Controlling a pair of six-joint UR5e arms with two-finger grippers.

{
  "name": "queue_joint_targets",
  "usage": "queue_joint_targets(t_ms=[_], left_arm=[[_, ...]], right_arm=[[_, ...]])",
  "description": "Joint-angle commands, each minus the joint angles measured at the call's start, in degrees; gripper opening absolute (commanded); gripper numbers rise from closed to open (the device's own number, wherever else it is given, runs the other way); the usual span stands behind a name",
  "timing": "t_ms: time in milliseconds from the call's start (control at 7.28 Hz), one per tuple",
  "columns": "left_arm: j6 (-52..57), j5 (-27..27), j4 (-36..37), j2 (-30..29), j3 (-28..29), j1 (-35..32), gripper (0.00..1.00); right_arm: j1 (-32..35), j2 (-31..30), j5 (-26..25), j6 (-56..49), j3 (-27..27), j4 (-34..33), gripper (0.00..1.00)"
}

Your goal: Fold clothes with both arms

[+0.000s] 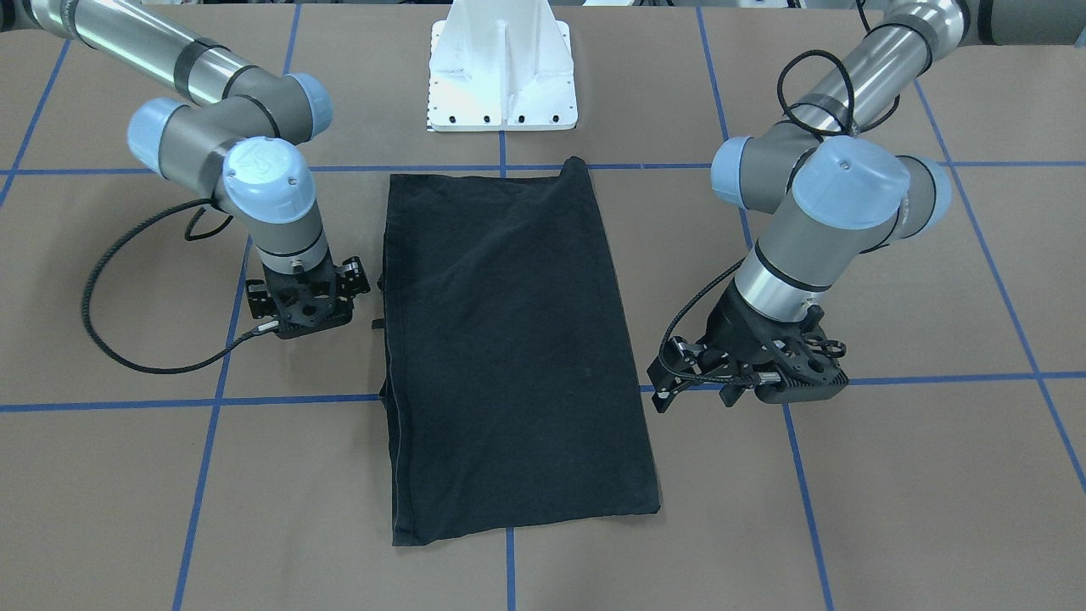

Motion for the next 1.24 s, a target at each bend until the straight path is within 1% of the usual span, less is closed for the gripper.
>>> queue_joint_targets(t_ms=[0,137,275,687,825,962,1100], left_arm=[[0.0,0.0,0.0,0.0,0.0,0.0,1.00],[0.0,0.0,0.0,0.0,-0.4,-0.1,1.00],[0.0,0.1,0.2,0.0,-1.6,-0.2,1.00],[0.5,0.4,0.6,0.3,-4.1,-0.4,1.00],[0.5,0.5,0.7,0.2,-4.9,-0.4,1.00],[0.5,0.5,0.7,0.2,-5.6,-0.5,1.00],[0.5,0.5,0.7,0.0,-5.6,-0.6,1.00]], right_arm=[[2.2,0.3,2.9,-0.2,2.8,-0.6,1.00],[1.8,1.7,2.4,-0.2,2.3,-0.5,1.00],[1.2,4.3,2.2,-0.1,0.1,-0.3,1.00],[1.1,17.0,1.6,0.0,-15.2,0.9,1.00],[1.1,18.9,1.4,0.2,-19.6,4.0,1.00],[1.6,19.0,1.2,0.2,-22.6,7.9,1.00],[2.9,19.0,1.2,-0.1,-24.2,8.8,1.00]])
